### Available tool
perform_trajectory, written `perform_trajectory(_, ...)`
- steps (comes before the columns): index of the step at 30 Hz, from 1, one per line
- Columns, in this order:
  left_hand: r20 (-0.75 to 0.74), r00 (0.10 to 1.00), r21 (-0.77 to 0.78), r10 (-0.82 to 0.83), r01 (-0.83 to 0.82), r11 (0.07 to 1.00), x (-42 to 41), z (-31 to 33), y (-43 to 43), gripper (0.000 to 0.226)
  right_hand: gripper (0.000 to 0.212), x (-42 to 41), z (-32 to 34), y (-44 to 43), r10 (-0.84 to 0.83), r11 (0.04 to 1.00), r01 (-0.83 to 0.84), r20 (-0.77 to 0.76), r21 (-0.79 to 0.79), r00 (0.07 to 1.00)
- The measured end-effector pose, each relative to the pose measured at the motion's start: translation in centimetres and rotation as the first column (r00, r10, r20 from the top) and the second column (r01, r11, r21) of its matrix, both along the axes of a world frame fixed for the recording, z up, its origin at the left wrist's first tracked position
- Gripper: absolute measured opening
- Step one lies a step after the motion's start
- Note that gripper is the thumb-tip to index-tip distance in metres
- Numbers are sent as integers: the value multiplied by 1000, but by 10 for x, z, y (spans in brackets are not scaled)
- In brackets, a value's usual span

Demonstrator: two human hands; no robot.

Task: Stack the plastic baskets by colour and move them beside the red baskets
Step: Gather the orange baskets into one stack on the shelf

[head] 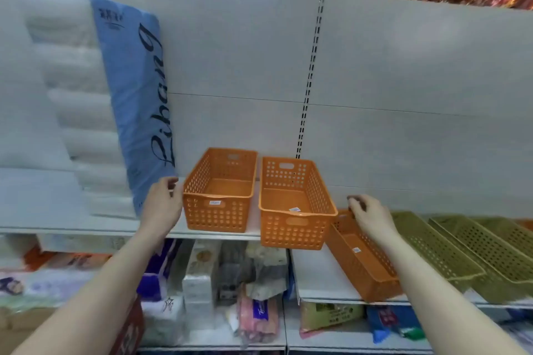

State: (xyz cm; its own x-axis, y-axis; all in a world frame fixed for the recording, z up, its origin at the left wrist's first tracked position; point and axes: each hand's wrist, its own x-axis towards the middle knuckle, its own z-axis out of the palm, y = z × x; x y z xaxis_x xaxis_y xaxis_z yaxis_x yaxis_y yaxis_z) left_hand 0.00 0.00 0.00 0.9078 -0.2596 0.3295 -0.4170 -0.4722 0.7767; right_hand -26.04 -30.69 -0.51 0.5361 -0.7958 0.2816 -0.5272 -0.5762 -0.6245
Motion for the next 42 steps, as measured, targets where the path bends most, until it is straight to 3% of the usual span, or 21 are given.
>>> perform_trajectory(3,-82,996,172,-18,32,985,18,13,-16,51,49,37,24,5,29,962,-52,89,268,996)
perform_trajectory(6,-202,978,254,-53,105,961,28,19,-27,43,47,65,37,18,36,915,-13,-48,404,998)
perform_trajectory(8,-217,974,246,-66,121,962,33,13,-28,20,41,75,28,18,28,929,31,-154,370,988)
perform_trajectory(12,-307,942,178,-138,199,964,28,10,-25,3,29,76,9,12,-50,951,128,-268,281,962)
perform_trajectory(16,-466,846,94,-259,338,936,14,8,-21,19,32,51,-9,2,-158,965,204,-258,165,953)
perform_trajectory(18,-492,828,43,-268,331,943,9,4,-22,22,33,25,-18,1,-218,963,244,-198,115,956)
perform_trajectory(20,-452,861,24,-235,275,961,3,-1,-26,25,32,-9,-25,2,-251,963,260,-118,68,961)
perform_trajectory(24,-205,954,168,-217,253,953,-30,-16,-44,43,30,-78,-38,-16,-368,926,370,-40,71,929)
perform_trajectory(29,-50,952,64,-302,305,950,-83,-31,-86,35,32,-136,-37,-56,-546,836,542,38,87,837)
perform_trajectory(34,-27,973,22,-227,228,973,-117,-38,-132,38,31,-150,-34,-113,-489,872,489,47,10,871)
perform_trajectory(38,-70,987,-46,-141,138,989,-134,-39,-162,39,33,-130,-39,-159,-372,927,370,-46,-56,927)
perform_trajectory(42,-65,996,-66,-68,63,996,-149,-44,-179,39,32,-101,-58,-195,-198,978,211,-323,3,925)
